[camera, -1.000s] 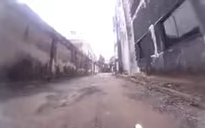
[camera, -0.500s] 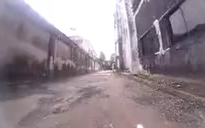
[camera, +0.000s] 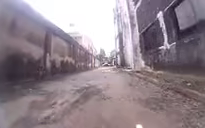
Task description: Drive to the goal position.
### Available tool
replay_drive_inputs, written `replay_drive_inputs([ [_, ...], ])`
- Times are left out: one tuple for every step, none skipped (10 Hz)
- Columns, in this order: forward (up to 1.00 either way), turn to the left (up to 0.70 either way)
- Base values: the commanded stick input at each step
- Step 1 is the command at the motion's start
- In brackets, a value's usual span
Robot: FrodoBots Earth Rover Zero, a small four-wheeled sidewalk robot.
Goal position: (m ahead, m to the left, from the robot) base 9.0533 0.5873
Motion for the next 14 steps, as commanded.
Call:
replay_drive_inputs([
  [0.70,0.00],
  [0.70,0.00],
  [0.70,0.00],
  [0.70,0.00],
  [0.70,0.00],
  [0.70,0.00],
  [0.70,0.00],
  [0.70,0.00],
  [0.70,0.00],
  [0.70,0.00],
  [0.70,0.00],
  [0.70,0.00],
  [0.70,0.00],
  [0.70,0.00],
])
